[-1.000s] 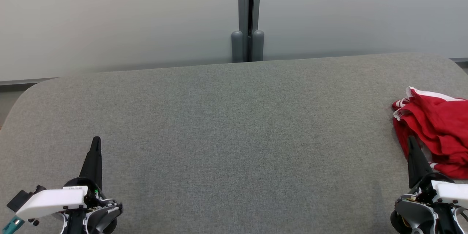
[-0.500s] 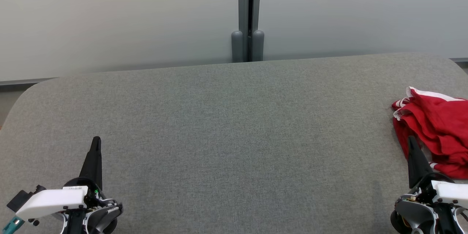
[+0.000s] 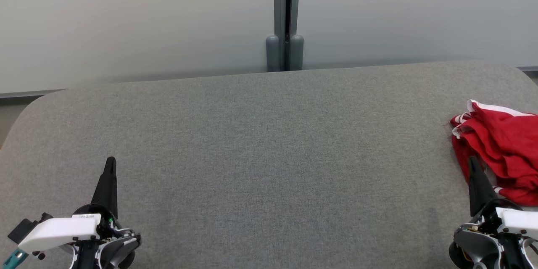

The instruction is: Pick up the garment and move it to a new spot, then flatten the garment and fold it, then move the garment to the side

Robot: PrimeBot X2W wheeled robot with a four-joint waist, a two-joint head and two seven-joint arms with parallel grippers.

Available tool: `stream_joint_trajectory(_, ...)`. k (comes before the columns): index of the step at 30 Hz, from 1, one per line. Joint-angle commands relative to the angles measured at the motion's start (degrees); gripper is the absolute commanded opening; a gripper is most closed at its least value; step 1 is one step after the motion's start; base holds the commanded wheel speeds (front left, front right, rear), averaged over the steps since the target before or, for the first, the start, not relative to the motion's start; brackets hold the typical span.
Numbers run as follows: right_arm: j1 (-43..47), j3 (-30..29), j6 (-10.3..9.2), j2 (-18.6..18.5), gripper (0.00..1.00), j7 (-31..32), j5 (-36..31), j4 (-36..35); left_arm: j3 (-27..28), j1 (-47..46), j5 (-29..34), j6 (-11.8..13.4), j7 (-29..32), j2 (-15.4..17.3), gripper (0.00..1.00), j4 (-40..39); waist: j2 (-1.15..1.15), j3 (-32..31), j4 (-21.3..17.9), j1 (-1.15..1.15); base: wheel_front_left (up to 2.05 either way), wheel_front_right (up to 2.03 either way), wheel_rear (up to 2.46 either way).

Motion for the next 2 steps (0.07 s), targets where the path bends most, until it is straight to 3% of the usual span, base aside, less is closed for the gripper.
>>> stream_joint_trajectory(1, -0.4, -0.1, 0.02, 0.0, 0.00, 0.2, -0.4, 0.1, 0.3, -0.8, 0.1, -0.2, 0.2, 0.1, 0.00, 0.0, 0.00, 0.0, 0.0, 0.00, 0.00, 0.00, 0.00)
stream_joint_trajectory(2, -0.4, -0.1, 0.02, 0.0, 0.00, 0.2, -0.4, 0.1, 0.3, -0.8, 0.1, -0.2, 0.2, 0.1, 0.00, 0.0, 0.00, 0.0, 0.0, 0.00, 0.00, 0.00, 0.00)
